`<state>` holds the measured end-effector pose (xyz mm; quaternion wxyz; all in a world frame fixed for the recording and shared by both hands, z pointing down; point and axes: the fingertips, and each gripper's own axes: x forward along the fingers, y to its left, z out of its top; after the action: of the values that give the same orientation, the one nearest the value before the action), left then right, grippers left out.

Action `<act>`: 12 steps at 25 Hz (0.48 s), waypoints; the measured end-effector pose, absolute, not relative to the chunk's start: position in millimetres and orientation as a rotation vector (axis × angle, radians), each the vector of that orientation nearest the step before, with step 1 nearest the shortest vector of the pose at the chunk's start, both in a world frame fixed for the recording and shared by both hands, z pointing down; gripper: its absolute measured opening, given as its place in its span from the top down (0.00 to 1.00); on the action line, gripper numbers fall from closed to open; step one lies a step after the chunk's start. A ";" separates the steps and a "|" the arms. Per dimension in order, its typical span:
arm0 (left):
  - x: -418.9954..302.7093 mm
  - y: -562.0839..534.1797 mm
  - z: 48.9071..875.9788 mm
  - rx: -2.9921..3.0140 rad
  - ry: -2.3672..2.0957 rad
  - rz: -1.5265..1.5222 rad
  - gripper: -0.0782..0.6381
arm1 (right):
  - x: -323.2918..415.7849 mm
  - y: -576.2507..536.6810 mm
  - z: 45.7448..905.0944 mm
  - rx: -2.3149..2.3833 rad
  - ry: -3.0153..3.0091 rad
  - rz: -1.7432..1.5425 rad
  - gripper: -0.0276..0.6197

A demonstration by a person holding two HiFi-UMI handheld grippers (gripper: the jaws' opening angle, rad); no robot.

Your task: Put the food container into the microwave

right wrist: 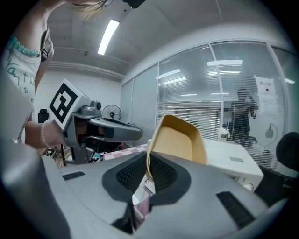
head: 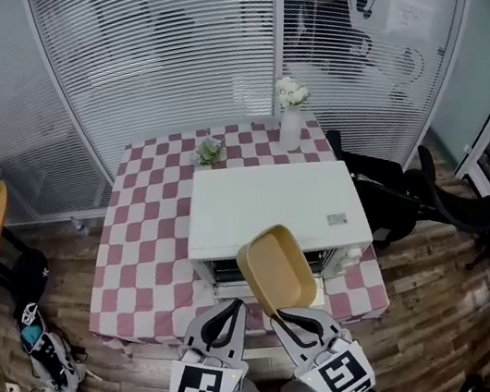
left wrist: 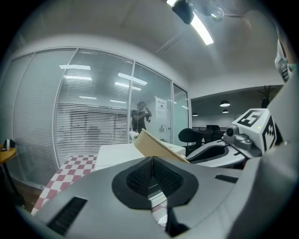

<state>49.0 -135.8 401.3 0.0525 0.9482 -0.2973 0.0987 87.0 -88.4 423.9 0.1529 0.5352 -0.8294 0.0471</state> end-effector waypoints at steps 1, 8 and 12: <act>46.1 -136.9 402.7 2.874 -0.920 0.303 0.87 | 83.3 -88.4 426.3 1.509 -2.390 0.143 0.93; 17.1 -146.9 410.3 2.803 -1.055 0.320 0.87 | 51.0 -87.5 445.3 1.283 -2.468 0.143 0.93; -1.6 -150.8 416.3 2.757 -1.135 0.336 0.87 | 37.3 -82.9 456.1 1.151 -2.486 0.120 0.93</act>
<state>-1.6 -150.8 416.3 0.0705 0.9166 -0.3773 0.1118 37.3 -82.9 456.1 0.1982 0.4114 -0.8886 0.0428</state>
